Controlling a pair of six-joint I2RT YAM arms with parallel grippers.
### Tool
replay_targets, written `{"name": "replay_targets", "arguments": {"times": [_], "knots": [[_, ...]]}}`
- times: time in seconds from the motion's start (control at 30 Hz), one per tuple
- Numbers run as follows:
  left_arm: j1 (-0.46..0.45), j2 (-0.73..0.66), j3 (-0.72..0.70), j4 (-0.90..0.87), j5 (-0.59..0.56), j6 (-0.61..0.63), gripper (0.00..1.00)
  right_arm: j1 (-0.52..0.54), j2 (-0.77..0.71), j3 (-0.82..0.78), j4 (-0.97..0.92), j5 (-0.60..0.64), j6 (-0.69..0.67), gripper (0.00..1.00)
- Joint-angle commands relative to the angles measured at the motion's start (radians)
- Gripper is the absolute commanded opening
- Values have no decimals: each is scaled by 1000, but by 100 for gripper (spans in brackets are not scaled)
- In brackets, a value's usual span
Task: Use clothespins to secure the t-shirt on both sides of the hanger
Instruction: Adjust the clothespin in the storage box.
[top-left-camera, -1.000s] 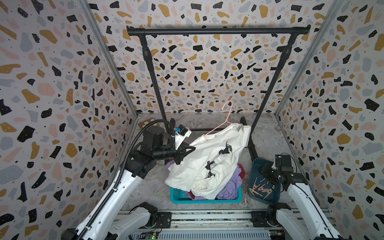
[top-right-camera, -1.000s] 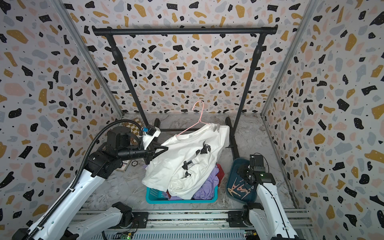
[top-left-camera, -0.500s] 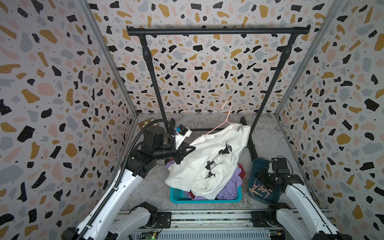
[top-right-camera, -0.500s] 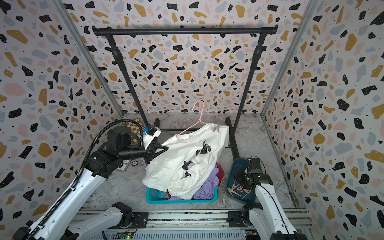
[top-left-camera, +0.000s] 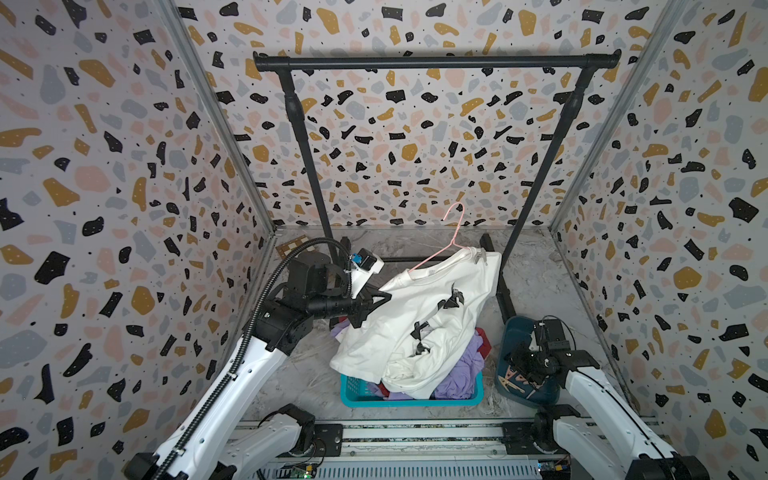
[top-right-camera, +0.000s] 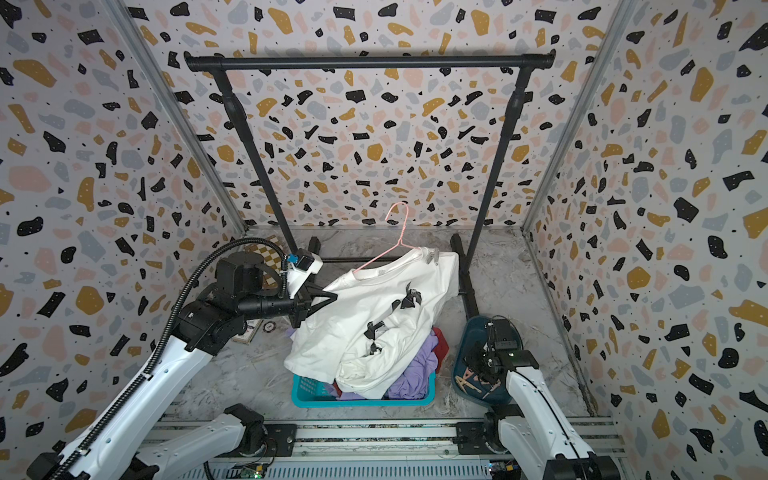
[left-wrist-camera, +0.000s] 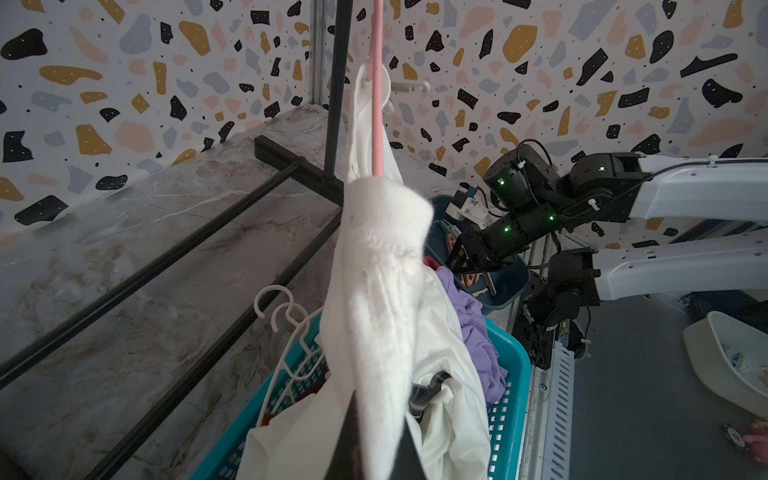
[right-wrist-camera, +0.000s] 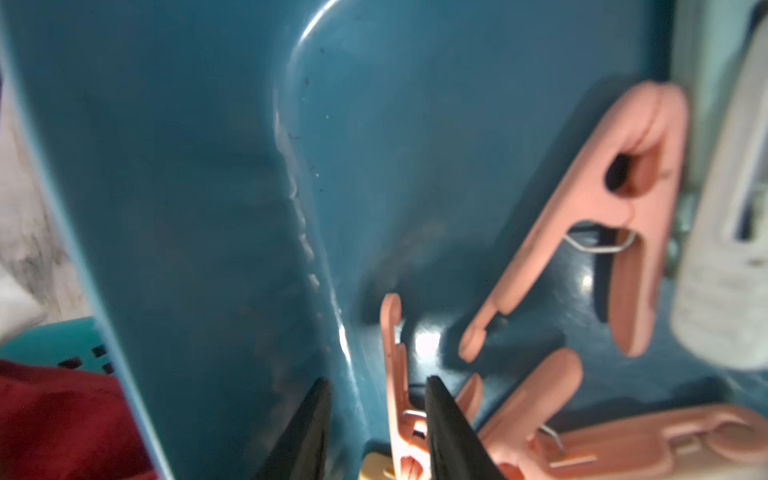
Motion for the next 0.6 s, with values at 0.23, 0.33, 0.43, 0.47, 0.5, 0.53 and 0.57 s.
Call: {"name": "replay_targets", "arguments": {"times": [0.23,0.33,0.43,0.47,0.5,0.53,0.57], "knots": [[-4,-10,0,65,26,-2,0,4,65,-7,26,43,-47,34],[-4,-13,-2,65,22,0,0,7,85,-9,33,41,-54,32],[-5,-13,-2,64,20,1,0,7,87,-10,43,41,-62,27],[-4,-13,-2,63,21,1,0,6,90,-7,46,42,-63,25],[-4,-13,-2,63,21,1,0,7,93,-5,48,40,-68,22],[-5,-13,-2,63,19,1,0,8,98,-1,46,43,-73,19],[-4,-14,-2,64,19,3,0,7,101,2,45,45,-75,17]]}}
